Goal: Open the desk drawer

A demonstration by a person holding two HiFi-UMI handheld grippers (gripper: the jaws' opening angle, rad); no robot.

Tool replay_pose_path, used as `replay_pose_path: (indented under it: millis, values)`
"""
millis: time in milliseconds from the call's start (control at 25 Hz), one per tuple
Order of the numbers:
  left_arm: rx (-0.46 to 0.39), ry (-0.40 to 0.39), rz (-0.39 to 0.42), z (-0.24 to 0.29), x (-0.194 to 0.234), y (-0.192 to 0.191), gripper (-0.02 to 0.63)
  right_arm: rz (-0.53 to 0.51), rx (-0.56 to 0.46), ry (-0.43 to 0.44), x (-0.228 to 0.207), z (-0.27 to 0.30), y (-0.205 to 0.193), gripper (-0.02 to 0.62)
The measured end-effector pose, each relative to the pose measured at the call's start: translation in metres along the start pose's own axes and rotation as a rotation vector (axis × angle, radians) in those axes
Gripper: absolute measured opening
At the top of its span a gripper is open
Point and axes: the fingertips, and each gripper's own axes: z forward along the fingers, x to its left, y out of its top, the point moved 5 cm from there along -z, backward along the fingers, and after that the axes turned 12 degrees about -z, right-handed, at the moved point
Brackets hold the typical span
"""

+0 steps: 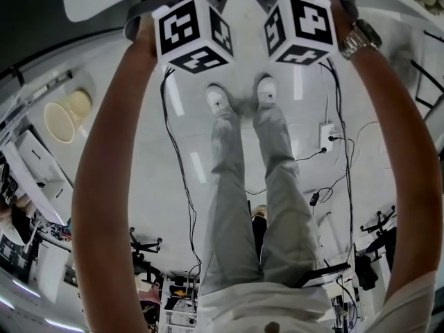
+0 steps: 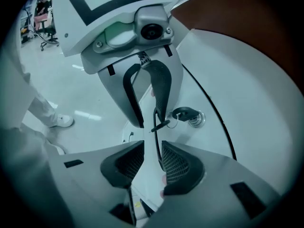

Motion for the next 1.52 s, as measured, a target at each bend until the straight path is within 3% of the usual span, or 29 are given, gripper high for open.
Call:
replay_pose_path:
  millis: [160,240,280,360,520,760,920,1280,1520]
  values:
    - [0.033,-0.007,0.052,0.01,-0.007,0.002,0.13,-0.075,0.014,0.01,0.004,0.008,0.001,0.112]
    - [0.038,0.02,0.082,0.012,-0.009,0.002,0.124,-0.094,0.017,-0.026,0.005,0.01,0.0,0.097]
    - [0.036,0.048,0.099,0.012,-0.008,0.003,0.099,-0.099,0.019,-0.057,0.003,0.01,-0.001,0.059]
    - [0.037,0.096,0.121,0.012,-0.005,0.002,0.038,-0.111,0.028,-0.096,0.001,0.01,0.001,0.043]
    - [0.027,0.097,0.091,0.009,-0.002,-0.002,0.037,-0.116,0.032,-0.063,0.001,0.012,0.006,0.038]
    - [0.02,0.152,0.042,0.012,-0.002,-0.002,0.037,-0.009,0.035,-0.072,-0.001,0.013,0.004,0.038]
    - [0.029,0.121,0.029,0.012,-0.004,0.0,0.037,0.009,0.052,-0.087,0.0,0.012,0.004,0.038]
    - [0.042,0.089,0.087,0.005,-0.015,0.003,0.029,-0.033,0.048,-0.064,0.011,0.002,0.002,0.038]
    - [0.051,0.075,0.067,0.002,-0.022,-0.002,0.028,-0.028,0.048,-0.049,0.018,0.001,0.008,0.038]
